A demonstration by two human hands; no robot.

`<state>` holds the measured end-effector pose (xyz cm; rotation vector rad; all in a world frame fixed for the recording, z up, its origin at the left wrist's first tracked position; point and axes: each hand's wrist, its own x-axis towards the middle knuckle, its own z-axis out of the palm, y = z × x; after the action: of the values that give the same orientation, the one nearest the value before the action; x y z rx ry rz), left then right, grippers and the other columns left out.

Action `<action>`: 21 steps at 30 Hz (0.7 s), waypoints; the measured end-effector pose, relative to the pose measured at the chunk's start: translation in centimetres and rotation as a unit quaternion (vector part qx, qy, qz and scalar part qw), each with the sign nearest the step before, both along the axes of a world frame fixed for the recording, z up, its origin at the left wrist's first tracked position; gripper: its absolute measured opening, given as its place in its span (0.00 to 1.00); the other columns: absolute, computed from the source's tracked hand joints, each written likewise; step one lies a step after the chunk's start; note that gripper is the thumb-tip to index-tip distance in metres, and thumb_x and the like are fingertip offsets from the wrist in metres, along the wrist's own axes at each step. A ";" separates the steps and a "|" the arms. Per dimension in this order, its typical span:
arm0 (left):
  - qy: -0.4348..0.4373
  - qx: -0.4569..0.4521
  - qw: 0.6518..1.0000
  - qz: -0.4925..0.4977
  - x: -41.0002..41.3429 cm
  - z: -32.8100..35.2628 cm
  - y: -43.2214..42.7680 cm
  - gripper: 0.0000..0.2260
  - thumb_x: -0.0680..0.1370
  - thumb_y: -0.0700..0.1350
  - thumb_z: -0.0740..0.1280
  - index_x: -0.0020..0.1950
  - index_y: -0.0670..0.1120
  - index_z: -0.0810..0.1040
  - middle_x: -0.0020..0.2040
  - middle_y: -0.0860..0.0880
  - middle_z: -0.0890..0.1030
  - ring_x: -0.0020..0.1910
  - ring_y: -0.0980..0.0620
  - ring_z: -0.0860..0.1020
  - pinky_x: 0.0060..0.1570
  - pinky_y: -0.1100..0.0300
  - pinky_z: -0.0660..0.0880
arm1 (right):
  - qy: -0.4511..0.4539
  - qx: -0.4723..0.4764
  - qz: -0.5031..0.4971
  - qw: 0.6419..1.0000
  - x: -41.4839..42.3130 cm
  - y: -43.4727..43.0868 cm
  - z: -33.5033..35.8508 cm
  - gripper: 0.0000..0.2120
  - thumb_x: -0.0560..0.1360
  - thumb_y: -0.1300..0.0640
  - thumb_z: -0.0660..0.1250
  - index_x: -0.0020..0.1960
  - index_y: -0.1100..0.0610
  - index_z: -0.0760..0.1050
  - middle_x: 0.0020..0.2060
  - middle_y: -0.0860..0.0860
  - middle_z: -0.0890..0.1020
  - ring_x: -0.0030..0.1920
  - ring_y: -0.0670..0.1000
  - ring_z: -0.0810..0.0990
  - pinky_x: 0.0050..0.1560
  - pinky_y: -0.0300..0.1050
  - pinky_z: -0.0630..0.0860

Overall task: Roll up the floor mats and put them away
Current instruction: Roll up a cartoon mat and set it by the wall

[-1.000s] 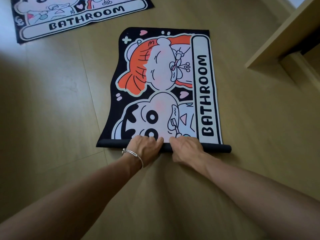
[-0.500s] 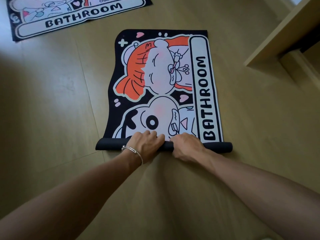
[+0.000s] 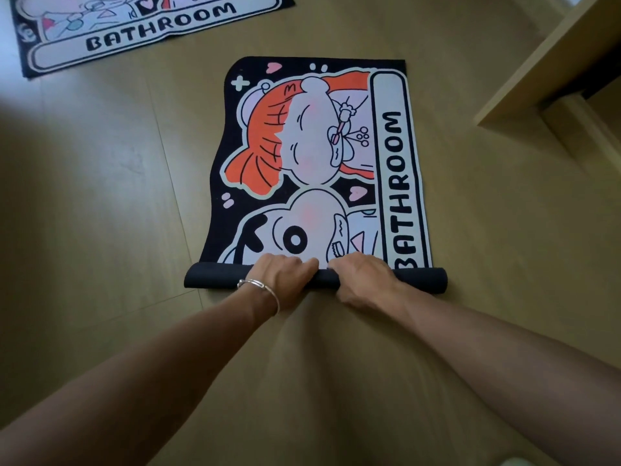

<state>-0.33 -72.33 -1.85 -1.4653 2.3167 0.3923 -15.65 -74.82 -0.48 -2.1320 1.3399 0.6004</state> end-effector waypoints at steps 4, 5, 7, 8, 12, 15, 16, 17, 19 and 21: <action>0.009 0.097 0.995 0.005 -0.4 0.7 -1.9 0.10 0.75 0.46 0.64 0.56 0.50 0.72 0.40 0.51 0.73 0.38 0.49 0.74 0.37 0.58 0.70 | -0.025 -0.102 0.045 0.993 -0.7 1.4 -0.5 0.13 0.75 0.62 0.63 0.58 0.54 0.66 0.49 0.51 0.74 0.50 0.53 0.74 0.51 0.48 0.71; 0.014 0.096 0.995 0.000 -0.5 0.8 -2.0 0.11 0.74 0.46 0.65 0.56 0.50 0.71 0.39 0.51 0.72 0.38 0.50 0.74 0.36 0.58 0.69 | -0.017 -0.094 0.035 0.995 -0.8 1.2 -0.4 0.12 0.76 0.61 0.63 0.57 0.54 0.67 0.48 0.51 0.75 0.49 0.53 0.74 0.50 0.48 0.72; 0.025 0.053 0.998 -0.011 -0.6 1.0 -1.6 0.14 0.74 0.46 0.65 0.58 0.50 0.65 0.39 0.51 0.73 0.37 0.49 0.75 0.33 0.57 0.67 | 0.011 -0.048 0.003 0.999 -0.9 0.5 -0.2 0.10 0.76 0.59 0.63 0.56 0.53 0.69 0.47 0.51 0.76 0.48 0.53 0.76 0.49 0.48 0.73; 0.027 0.019 0.999 -0.019 -0.7 0.9 -1.3 0.15 0.75 0.46 0.64 0.58 0.50 0.63 0.42 0.50 0.74 0.38 0.48 0.75 0.32 0.56 0.66 | 0.020 -0.020 -0.009 1.000 -0.9 0.0 -0.1 0.09 0.76 0.59 0.63 0.56 0.52 0.71 0.46 0.51 0.77 0.48 0.53 0.77 0.48 0.48 0.73; 0.001 0.002 1.000 0.017 -0.6 0.5 -0.8 0.09 0.78 0.46 0.61 0.56 0.48 0.66 0.43 0.50 0.74 0.39 0.48 0.75 0.35 0.56 0.66 | 0.021 -0.007 0.001 1.000 -0.7 -1.0 0.0 0.06 0.75 0.58 0.62 0.52 0.52 0.71 0.42 0.51 0.75 0.44 0.52 0.74 0.46 0.46 0.70; 0.004 0.054 0.998 0.032 -0.8 0.5 -1.8 0.09 0.75 0.48 0.65 0.54 0.50 0.73 0.34 0.53 0.68 0.35 0.50 0.73 0.35 0.58 0.69 | 0.015 -0.088 0.058 0.994 -1.0 -0.6 -0.3 0.09 0.76 0.59 0.63 0.55 0.54 0.67 0.42 0.50 0.72 0.43 0.51 0.70 0.48 0.47 0.68; 0.011 0.054 0.998 0.031 -0.9 0.7 -2.1 0.10 0.74 0.48 0.65 0.54 0.50 0.73 0.34 0.53 0.68 0.35 0.51 0.72 0.34 0.58 0.68 | 0.010 -0.095 0.057 0.994 -1.2 -0.5 -0.4 0.10 0.76 0.59 0.64 0.55 0.55 0.67 0.42 0.50 0.72 0.43 0.51 0.71 0.50 0.47 0.69; 0.015 0.041 0.999 0.025 -0.9 0.7 -2.1 0.11 0.74 0.48 0.65 0.55 0.50 0.72 0.35 0.53 0.69 0.35 0.50 0.72 0.33 0.58 0.67 | 0.011 -0.085 0.045 0.995 -1.4 -0.5 -0.4 0.10 0.76 0.60 0.64 0.55 0.54 0.67 0.42 0.50 0.73 0.44 0.51 0.72 0.51 0.48 0.71; 0.021 -0.013 1.000 0.004 -0.9 0.6 -1.5 0.13 0.76 0.46 0.63 0.59 0.50 0.66 0.41 0.50 0.73 0.37 0.49 0.73 0.33 0.57 0.65 | 0.028 -0.016 0.012 0.999 -1.4 -1.4 0.1 0.08 0.75 0.58 0.64 0.53 0.52 0.69 0.42 0.50 0.75 0.44 0.51 0.75 0.49 0.48 0.74; 0.020 -0.052 0.998 -0.014 -0.9 0.2 -0.6 0.13 0.78 0.45 0.61 0.60 0.49 0.63 0.46 0.49 0.74 0.40 0.48 0.74 0.34 0.56 0.64 | 0.047 0.059 0.004 0.997 -1.1 -2.4 0.4 0.08 0.73 0.56 0.66 0.51 0.51 0.72 0.43 0.50 0.77 0.44 0.52 0.77 0.49 0.48 0.77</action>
<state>-1.21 -72.93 -1.68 -1.4846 2.4187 0.3008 -16.74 -77.18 -0.05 -2.0375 1.3106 0.7720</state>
